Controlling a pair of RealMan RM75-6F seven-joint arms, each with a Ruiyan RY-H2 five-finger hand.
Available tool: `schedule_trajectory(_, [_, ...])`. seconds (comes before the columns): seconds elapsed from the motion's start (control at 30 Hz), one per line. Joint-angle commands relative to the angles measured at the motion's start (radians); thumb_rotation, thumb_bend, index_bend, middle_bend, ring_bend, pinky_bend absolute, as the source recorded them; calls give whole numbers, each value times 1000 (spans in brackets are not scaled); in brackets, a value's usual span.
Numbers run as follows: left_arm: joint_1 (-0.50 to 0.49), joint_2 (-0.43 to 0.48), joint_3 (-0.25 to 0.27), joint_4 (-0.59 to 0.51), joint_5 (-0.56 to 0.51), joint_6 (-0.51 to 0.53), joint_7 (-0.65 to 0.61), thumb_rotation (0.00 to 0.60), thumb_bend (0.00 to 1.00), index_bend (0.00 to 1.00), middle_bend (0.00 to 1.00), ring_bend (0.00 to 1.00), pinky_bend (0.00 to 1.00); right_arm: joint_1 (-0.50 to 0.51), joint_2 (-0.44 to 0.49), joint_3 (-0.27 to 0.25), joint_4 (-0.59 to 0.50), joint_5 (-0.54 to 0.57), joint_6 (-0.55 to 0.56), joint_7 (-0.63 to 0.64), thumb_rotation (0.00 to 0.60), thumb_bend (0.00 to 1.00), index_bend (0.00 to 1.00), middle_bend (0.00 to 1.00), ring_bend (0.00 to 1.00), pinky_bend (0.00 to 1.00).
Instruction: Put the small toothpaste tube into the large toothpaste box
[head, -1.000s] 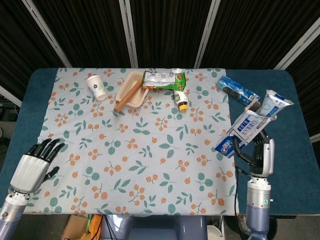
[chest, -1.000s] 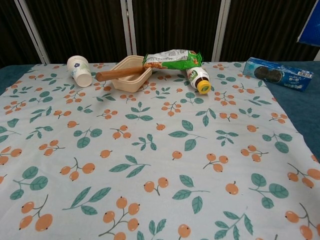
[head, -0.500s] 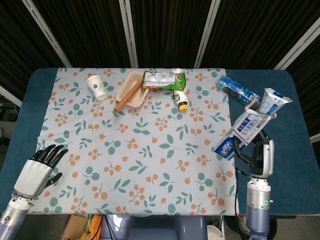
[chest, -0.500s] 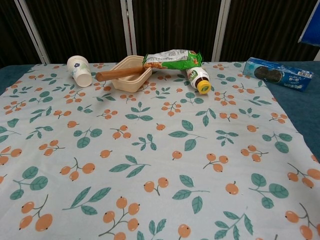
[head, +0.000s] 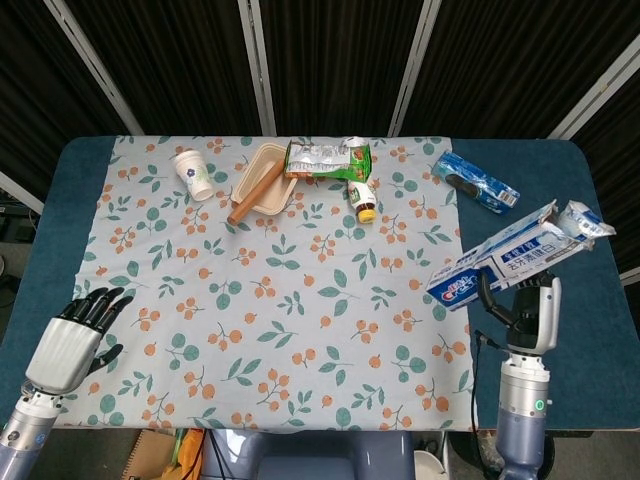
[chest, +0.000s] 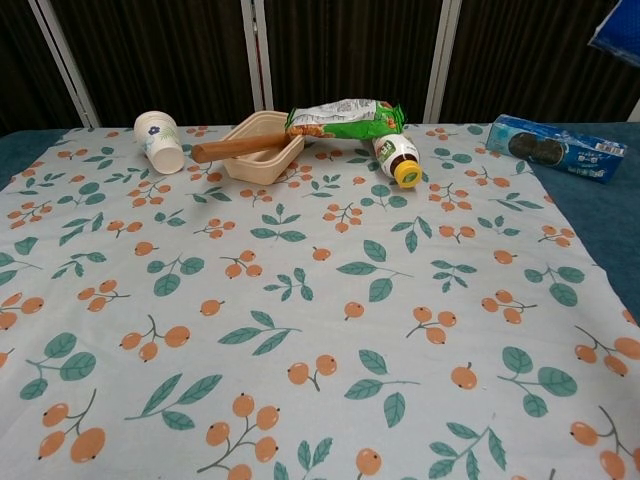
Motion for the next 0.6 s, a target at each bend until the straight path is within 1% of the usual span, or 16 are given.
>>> schedule_trajectory(0.03, [2, 1, -4, -2, 1, -3, -1, 600, 10, 206, 188, 210, 383, 1, -7, 2, 3, 2, 4, -9, 600, 550, 516, 575, 569, 548])
schedule_trajectory(0.23, [7, 2, -14, -8, 0, -12, -6, 600, 9, 206, 188, 210, 383, 1, -8, -3, 3, 4, 0, -13, 600, 550, 516, 576, 569, 548])
schedule_trajectory(0.27, [8, 3, -15, -9, 1, -13, -6, 600, 9, 206, 188, 210, 383, 1, -8, -3, 4, 4, -1, -13, 600, 550, 503, 576, 562, 547])
schedule_trajectory(0.33, [10, 3, -18, -9, 1, -16, -7, 600, 10, 206, 188, 210, 383, 0, -9, -4, 4, 1, 0, -9, 600, 550, 445, 563, 519, 529])
schedule_trajectory(0.37, [11, 4, -19, -9, 1, -16, -7, 600, 10, 206, 188, 210, 383, 0, -9, -4, 4, -1, 0, -7, 600, 550, 394, 541, 477, 504])
schedule_trajectory(0.43, [13, 4, -21, -9, 3, -17, -9, 600, 10, 206, 188, 210, 383, 2, -8, -6, 0, -7, -2, -4, 600, 550, 348, 507, 439, 472])
schedule_trajectory(0.6, [16, 4, -27, -12, 6, -21, -11, 600, 10, 206, 188, 210, 383, 1, 2, -4, -7, 3, -11, 1, 600, 551, 315, 476, 414, 453])
